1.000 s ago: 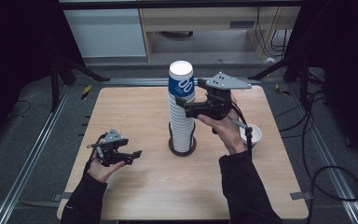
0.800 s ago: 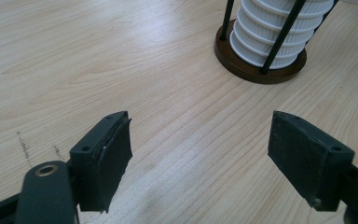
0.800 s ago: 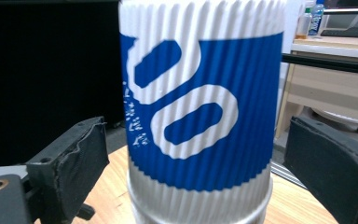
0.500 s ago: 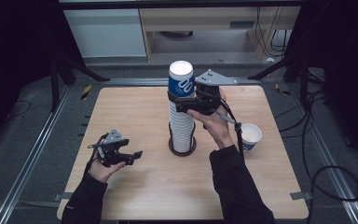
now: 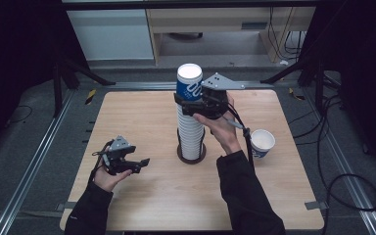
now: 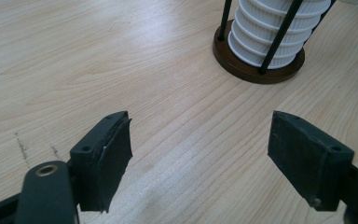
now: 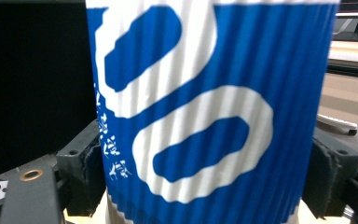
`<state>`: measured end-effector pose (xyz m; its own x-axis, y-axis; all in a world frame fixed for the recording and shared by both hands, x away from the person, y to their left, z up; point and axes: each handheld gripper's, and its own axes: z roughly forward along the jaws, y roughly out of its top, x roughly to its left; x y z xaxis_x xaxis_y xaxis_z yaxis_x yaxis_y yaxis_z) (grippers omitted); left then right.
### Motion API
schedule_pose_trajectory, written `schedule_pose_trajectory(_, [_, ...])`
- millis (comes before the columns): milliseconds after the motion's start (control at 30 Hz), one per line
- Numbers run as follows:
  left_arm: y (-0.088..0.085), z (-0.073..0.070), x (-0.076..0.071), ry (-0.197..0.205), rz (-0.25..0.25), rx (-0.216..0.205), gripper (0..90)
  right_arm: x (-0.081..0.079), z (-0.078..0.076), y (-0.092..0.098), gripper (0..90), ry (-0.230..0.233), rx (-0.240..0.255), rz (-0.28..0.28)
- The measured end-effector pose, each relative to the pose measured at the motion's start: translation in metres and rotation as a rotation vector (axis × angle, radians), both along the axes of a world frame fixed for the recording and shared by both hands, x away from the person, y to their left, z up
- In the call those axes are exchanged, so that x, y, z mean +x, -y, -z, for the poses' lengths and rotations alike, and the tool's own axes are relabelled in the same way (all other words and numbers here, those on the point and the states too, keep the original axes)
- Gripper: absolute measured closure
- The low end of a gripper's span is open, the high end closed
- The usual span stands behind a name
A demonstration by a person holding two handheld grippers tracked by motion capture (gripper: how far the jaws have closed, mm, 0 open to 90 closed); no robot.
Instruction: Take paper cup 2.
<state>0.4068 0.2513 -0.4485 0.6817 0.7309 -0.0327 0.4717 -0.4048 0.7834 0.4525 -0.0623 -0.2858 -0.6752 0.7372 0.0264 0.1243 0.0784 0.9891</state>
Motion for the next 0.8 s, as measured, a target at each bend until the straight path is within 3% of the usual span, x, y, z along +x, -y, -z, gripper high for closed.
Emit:
schedule_pose_trajectory(400, [-0.001,0.000,0.000,-0.002,0.000,-0.004,20.8,-0.003,-0.006,0.002,19.0,0.025,-0.002,-0.004])
schedule_pose_trajectory(800, [-0.001,0.000,0.000,-0.002,0.000,-0.007,20.8,-0.006,-0.027,0.003,19.7,0.057,0.005,-0.007])
